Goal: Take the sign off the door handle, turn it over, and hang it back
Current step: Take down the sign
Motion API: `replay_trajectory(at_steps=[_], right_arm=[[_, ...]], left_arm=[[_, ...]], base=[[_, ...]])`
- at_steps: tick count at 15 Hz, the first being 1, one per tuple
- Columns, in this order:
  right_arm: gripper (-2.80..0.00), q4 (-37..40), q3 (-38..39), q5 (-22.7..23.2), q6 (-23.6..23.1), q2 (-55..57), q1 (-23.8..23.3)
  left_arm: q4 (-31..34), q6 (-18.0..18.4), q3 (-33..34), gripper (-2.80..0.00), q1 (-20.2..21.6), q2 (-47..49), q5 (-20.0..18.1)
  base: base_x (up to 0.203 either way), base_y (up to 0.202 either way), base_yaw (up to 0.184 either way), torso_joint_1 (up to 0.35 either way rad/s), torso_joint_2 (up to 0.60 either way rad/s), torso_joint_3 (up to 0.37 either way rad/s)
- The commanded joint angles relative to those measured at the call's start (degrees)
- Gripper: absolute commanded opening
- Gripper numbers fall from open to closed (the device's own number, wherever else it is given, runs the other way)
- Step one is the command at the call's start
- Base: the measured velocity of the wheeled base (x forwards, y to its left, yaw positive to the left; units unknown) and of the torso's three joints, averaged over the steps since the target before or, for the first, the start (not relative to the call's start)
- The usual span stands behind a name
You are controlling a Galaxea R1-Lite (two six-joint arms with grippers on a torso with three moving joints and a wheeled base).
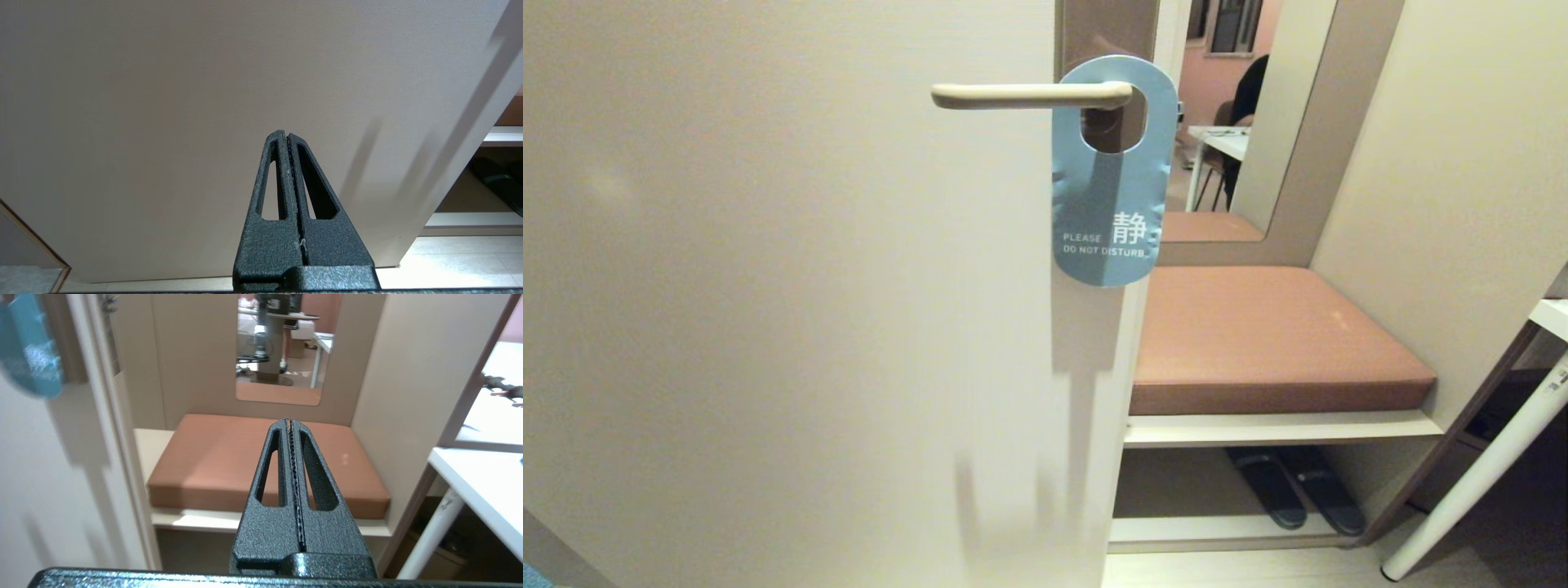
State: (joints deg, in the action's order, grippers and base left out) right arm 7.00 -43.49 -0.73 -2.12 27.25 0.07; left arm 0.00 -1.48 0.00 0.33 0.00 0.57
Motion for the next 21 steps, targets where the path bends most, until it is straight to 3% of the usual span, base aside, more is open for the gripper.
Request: replay_trajectory(at_steps=[1,4,10,13,16,21], right_arm=[[-2.8,0.0,-3.7,-0.3,-0.1,7.1,0.0],[-2.8,-1.4,-5.8,-0.9,0.0,13.9,0.0],[-2.8,-15.5,-6.2,-1.6,0.3,31.7,-0.2],[-2.8,-17.4,-6.0,-0.1,0.8,37.6,-0.3],[-2.8,-19.2,-6.2,12.4,0.7,39.6,-0.2],[-2.8,-19.4,-5.9,43.3,0.4,42.1,-0.2]], left_arm=[[0.0,0.0,0.0,-2.8,0.0,0.0,0.0],[0.0,0.0,0.0,-2.8,0.0,0.0,0.0],[0.0,0.0,0.0,-2.8,0.0,0.0,0.0],[0.0,0.0,0.0,-2.8,0.0,0.0,0.0],[0.0,0.0,0.0,-2.8,0.0,0.0,0.0],[0.0,0.0,0.0,-2.8,0.0,0.0,0.0]], base=[[0.0,0.0,0.0,0.0,0.0,0.0],[0.0,0.0,0.0,0.0,0.0,0.0],[0.0,0.0,0.0,0.0,0.0,0.0],[0.0,0.0,0.0,0.0,0.0,0.0],[0.0,0.0,0.0,0.0,0.0,0.0],[0.0,0.0,0.0,0.0,0.0,0.0]])
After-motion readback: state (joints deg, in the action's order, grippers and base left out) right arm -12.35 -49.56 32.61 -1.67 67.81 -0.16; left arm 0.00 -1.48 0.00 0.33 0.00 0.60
